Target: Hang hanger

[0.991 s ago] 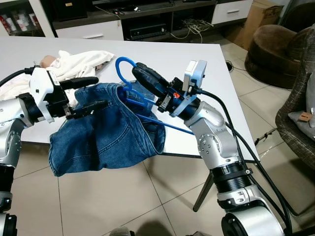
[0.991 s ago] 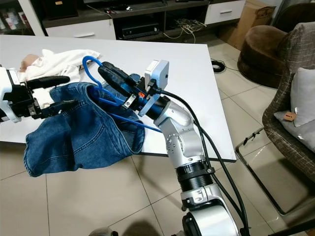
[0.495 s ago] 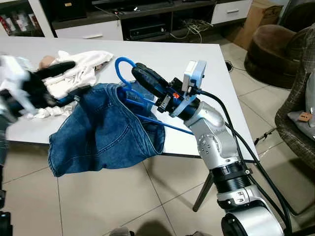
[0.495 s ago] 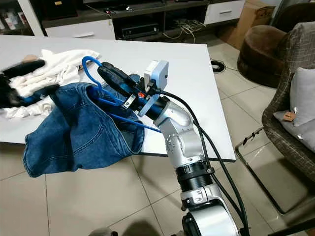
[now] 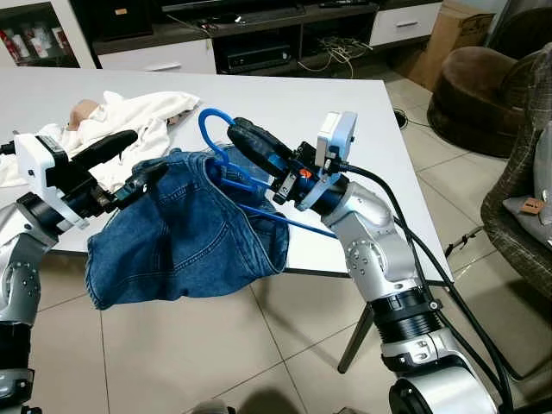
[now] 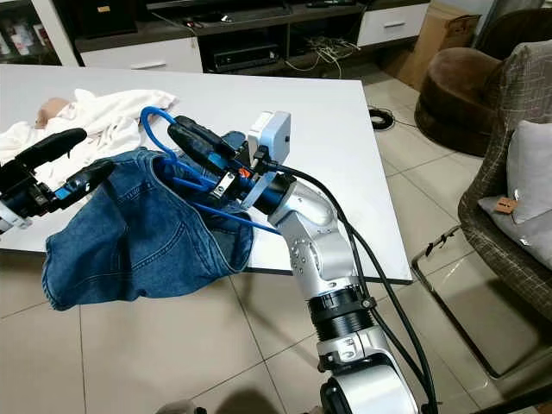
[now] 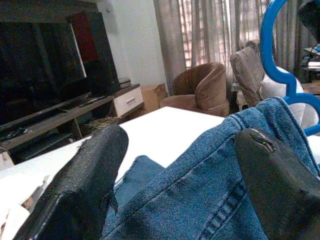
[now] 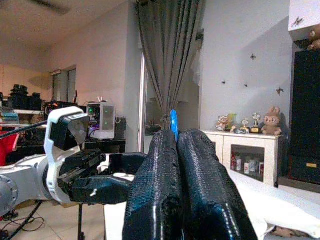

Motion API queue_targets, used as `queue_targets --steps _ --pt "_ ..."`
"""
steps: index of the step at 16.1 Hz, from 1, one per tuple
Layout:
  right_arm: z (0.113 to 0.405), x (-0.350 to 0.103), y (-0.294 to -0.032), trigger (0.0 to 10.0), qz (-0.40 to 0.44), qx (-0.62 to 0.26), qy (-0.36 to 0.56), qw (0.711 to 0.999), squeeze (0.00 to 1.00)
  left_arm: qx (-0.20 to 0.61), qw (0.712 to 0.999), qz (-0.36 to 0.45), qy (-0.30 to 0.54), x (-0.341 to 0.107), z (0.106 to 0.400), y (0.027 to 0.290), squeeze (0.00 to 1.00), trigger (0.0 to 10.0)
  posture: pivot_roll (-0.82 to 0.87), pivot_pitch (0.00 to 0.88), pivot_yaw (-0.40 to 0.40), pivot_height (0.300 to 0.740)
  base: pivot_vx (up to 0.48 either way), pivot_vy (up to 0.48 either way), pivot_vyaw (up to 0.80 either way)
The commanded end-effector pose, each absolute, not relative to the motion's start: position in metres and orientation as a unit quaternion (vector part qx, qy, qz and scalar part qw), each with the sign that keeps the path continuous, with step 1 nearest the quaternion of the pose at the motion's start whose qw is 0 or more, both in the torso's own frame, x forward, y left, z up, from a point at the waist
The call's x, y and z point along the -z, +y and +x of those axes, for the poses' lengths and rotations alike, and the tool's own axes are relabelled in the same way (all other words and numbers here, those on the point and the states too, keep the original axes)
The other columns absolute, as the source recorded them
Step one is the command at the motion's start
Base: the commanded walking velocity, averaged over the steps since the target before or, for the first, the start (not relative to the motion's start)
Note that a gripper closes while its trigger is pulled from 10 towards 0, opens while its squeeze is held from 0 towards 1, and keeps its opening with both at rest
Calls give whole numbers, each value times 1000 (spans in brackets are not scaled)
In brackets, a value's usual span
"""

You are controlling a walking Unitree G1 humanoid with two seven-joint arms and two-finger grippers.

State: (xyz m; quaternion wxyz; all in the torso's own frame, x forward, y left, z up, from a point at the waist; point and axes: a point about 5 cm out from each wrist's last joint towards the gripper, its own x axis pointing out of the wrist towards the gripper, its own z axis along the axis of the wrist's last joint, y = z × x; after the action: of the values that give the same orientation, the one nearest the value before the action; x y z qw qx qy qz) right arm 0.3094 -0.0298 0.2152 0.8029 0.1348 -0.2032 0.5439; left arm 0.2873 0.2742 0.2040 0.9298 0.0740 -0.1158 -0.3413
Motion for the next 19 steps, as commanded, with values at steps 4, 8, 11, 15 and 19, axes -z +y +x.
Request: queue_targets --steps 4,8,11,15,19 --pt "309 -218 -30 4275 128 -541 -211 804 0 331 930 108 -115 -210 288 277 0 10000 -13 0 49 740 0 0 0" --pt "308 -217 -31 0 131 -542 -212 803 0 337 921 167 -100 -223 292 285 0 10000 -15 3 54 740 0 0 0" --pt "306 -217 -32 0 134 -545 -213 800 0 355 911 195 -80 -229 295 291 0 10000 -19 4 52 740 0 0 0" --pt "301 -220 -32 0 137 -561 -219 786 0 437 872 218 -16 -219 296 282 1000 10000 -23 6 48 740 0 0 0" --pt "296 -221 -31 0 128 -581 -220 773 0 448 849 279 5 -215 305 278 0 10000 -28 10 43 740 0 0 0"
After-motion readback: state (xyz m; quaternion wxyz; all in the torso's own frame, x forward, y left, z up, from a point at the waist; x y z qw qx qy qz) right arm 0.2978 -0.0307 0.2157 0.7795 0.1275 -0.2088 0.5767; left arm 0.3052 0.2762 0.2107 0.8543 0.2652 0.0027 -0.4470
